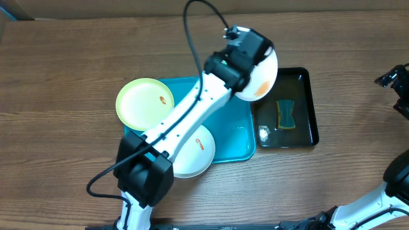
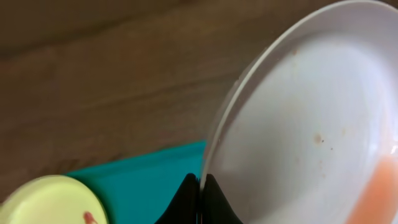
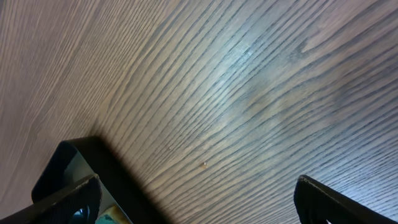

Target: Clean dirty plates on tray and stack at the side

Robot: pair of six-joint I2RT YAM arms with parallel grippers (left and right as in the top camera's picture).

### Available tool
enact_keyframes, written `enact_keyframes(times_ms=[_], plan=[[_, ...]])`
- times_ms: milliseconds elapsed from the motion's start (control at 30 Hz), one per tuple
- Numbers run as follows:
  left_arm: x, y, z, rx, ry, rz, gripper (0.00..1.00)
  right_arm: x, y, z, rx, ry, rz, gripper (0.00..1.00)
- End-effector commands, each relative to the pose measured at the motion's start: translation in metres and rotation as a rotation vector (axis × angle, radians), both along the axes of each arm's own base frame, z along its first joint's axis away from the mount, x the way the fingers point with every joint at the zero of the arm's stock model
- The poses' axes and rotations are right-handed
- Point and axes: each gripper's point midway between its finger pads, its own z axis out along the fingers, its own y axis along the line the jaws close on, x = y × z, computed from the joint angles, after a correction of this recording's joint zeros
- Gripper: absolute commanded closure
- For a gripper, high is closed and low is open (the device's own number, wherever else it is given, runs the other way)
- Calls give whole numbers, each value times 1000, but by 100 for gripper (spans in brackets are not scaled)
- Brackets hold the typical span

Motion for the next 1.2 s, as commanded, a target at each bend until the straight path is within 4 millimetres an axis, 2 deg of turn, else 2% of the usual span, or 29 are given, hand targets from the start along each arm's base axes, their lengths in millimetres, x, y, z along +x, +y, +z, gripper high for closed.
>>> enact_keyframes(times_ms=[0,200,333,433,733,1167], plan=[[-2,-9,31,200,-147,-35,96,7,-1,12,-10,-35,3,0],[-18,-55,65,345,-306,-156,96,7,-1,12,-10,-35,3,0],[-27,-74,83,439,-389,-192,96,7,-1,12,-11,-35,3,0],[-30,-84,88,500,-416,-225,96,7,-1,12,-10,-35,3,0],[-22,-86,101,704,-478,-186,96,7,-1,12,-10,-35,2,0],[-20,-90,101,646,-498,-180,96,7,-1,12,-10,-35,3,0]])
